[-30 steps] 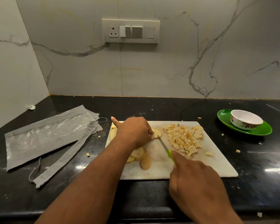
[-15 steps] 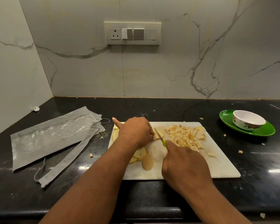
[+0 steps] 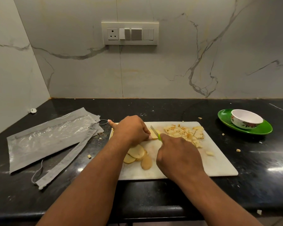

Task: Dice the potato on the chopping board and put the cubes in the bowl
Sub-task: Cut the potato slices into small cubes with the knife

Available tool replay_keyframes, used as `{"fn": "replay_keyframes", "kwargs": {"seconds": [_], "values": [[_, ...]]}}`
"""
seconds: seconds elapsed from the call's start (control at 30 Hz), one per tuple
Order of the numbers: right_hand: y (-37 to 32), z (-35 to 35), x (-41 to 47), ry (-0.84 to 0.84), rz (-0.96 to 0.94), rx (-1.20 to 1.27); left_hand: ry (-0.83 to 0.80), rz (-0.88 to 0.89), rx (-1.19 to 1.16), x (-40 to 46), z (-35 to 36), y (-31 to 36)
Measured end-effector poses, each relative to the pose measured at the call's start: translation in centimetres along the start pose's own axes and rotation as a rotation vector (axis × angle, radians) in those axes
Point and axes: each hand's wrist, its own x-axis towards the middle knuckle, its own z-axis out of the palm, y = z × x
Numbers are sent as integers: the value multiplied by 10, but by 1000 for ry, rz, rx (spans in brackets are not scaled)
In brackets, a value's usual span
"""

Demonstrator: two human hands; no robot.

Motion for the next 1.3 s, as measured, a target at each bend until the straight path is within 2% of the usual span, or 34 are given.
{"fn": "replay_keyframes", "kwargs": {"seconds": [0.17,0.37,0.5,0.63,0.83,1.07,1.23,1.3], "values": [[13,6,-34,-46,-36,7,-12,-17,-8,3,1,1],[14,-19,-62,-83,-10,8,-15,-10,-24,0,0,1],[13,-31,-49,34,-2,25,-39,11,-37,-3,-3,0],[5,-13,-11,103,19,22,-45,-7,-70,-4,-5,0],[6,8,-11,15,-8,56,-47,-26,-96,-1,-3,-1],[17,-17,-67,-45,-27,-21,-55,-14,-95,4,-2,-4],[9,-23,-44,102,-34,5,-9,-23,-58,2,-4,-6],[4,-13,-22,112,-4,20,-7,-21,-36,1,-5,-6]]}}
